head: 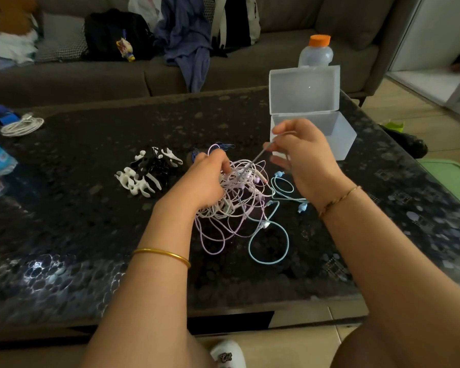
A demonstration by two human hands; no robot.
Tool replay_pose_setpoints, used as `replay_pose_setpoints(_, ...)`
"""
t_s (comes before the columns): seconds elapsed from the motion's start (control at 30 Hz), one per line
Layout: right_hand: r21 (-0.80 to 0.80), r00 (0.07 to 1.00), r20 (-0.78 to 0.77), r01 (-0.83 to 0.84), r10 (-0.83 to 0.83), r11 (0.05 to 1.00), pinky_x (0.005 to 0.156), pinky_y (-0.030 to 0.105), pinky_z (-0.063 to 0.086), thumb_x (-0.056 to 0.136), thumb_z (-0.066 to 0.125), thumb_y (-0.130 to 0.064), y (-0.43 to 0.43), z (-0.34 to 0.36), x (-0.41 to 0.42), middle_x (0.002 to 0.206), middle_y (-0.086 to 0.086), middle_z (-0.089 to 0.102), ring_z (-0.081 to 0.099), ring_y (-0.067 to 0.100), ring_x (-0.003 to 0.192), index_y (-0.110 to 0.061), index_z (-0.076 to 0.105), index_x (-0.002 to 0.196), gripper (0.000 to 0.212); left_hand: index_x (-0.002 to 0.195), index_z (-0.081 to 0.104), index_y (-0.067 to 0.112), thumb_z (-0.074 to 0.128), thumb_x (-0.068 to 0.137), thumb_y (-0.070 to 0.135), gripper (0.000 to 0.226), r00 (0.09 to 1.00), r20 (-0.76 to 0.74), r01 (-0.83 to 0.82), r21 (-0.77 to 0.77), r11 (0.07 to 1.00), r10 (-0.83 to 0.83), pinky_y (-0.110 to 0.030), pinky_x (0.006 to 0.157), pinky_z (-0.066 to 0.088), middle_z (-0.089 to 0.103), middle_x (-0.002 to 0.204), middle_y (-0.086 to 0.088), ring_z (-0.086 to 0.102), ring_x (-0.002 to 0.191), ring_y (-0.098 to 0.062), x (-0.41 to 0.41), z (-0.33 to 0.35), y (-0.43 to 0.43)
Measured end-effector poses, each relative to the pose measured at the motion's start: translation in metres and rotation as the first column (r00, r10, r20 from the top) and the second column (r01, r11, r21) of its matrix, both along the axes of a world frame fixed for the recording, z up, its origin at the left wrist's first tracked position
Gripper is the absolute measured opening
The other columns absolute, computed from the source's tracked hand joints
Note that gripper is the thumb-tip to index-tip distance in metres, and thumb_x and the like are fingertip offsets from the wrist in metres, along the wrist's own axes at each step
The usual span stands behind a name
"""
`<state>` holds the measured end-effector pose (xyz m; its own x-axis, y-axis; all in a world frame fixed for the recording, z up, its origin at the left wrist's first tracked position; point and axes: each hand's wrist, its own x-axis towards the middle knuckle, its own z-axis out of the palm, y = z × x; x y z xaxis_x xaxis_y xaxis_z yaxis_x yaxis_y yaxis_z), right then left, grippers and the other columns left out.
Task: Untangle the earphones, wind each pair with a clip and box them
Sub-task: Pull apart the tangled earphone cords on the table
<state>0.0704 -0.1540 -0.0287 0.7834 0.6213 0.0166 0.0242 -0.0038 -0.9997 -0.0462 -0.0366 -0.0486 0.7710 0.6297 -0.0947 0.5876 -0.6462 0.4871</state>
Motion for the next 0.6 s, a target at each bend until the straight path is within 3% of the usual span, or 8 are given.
replay_pose_setpoints(0.07,0.250,0.941,-0.331,0.016,0.070,0.968,0.071,0.038,0.058,0.095,0.032,0.006,0.001,0.004,-0.003,0.062,0.005,0.046,0.060,0.021,0.061,-0.010,0.045,0.088,0.022,0.099,0.044,0.028,0.054,0.084,-0.010,0.042,1.000,0.005,-0.022,0.009,1.000,0.022,-0.028,0.066,0.046,0.036,0.113,0.000,0.050,0.084,-0.015,0.000,-0.001,0.001)
replay_pose_setpoints(0.13,0.296,0.904,-0.422,0.069,0.066,0.953,0.046,0.025,0.048,0.093,0.028,0.006,0.001,0.006,-0.001,0.059,0.004,0.037,0.040,0.013,0.045,-0.011,0.043,0.083,0.024,0.097,0.046,0.028,0.052,0.084,-0.010,0.041,0.999,-0.005,-0.052,0.018,0.998,0.053,-0.031,0.072,0.047,0.036,0.116,-0.001,0.050,0.092,-0.019,-0.001,-0.003,0.002)
replay_pose_setpoints(0.2,0.142,0.964,-0.264,0.057,-0.018,0.988,0.039,0.021,0.029,0.092,0.029,0.002,-0.002,0.007,0.005,0.060,0.002,0.036,0.030,0.010,0.044,-0.013,0.046,0.081,0.025,0.098,0.049,0.027,0.050,0.086,-0.009,0.037,0.994,-0.005,-0.106,0.036,0.994,0.106,-0.035,0.080,0.049,0.037,0.119,-0.004,0.050,0.099,-0.023,-0.003,-0.004,0.005)
replay_pose_setpoints(0.27,-0.179,0.979,0.202,0.075,-0.038,0.981,0.048,0.027,0.038,0.091,0.038,-0.008,-0.006,0.007,0.013,0.064,0.001,0.047,0.042,0.012,0.052,-0.012,0.056,0.082,0.020,0.097,0.051,0.025,0.050,0.086,-0.007,0.034,0.984,0.013,-0.181,0.058,0.982,0.180,-0.036,0.085,0.048,0.038,0.122,-0.006,0.050,0.099,-0.024,-0.005,-0.003,0.006)
replay_pose_setpoints(0.33,-0.500,0.793,0.574,0.142,0.205,0.854,0.067,0.033,0.050,0.088,0.051,-0.025,-0.010,0.005,0.013,0.074,0.000,0.060,0.056,0.017,0.071,-0.017,0.064,0.082,0.016,0.098,0.051,0.024,0.052,0.087,-0.007,0.033,0.975,0.015,-0.223,0.075,0.972,0.223,-0.034,0.084,0.046,0.038,0.123,-0.007,0.050,0.096,-0.023,-0.006,0.000,0.006)
replay_pose_setpoints(0.4,-0.730,0.648,0.592,0.177,0.479,0.660,0.074,0.034,0.054,0.084,0.059,-0.041,-0.010,0.001,0.006,0.081,-0.006,0.065,0.060,0.016,0.079,-0.029,0.064,0.078,0.014,0.100,0.051,0.023,0.052,0.087,-0.005,0.031,0.977,-0.006,-0.211,0.072,0.975,0.212,-0.036,0.086,0.048,0.038,0.124,-0.008,0.051,0.097,-0.025,-0.004,0.000,0.004)
replay_pose_setpoints(0.47,-0.803,0.584,0.545,0.160,0.601,0.573,0.073,0.034,0.055,0.081,0.064,-0.042,-0.007,-0.006,0.001,0.083,-0.008,0.066,0.061,0.015,0.080,-0.031,0.064,0.078,0.011,0.104,0.051,0.023,0.055,0.088,0.000,0.029,0.982,-0.061,-0.174,0.048,0.983,0.177,-0.039,0.092,0.047,0.037,0.128,-0.009,0.049,0.106,-0.026,-0.003,0.002,0.001)
replay_pose_setpoints(0.6,-0.704,0.583,0.612,0.094,0.534,0.704,0.078,0.037,0.055,0.085,0.063,-0.029,-0.001,-0.015,0.003,0.091,-0.003,0.069,0.062,0.018,0.084,-0.026,0.069,0.087,0.007,0.114,0.050,0.027,0.060,0.086,0.013,0.033,0.992,-0.095,-0.084,-0.004,0.996,0.083,-0.041,0.103,0.038,0.034,0.134,-0.005,0.034,0.127,-0.025,0.001,0.015,-0.003)
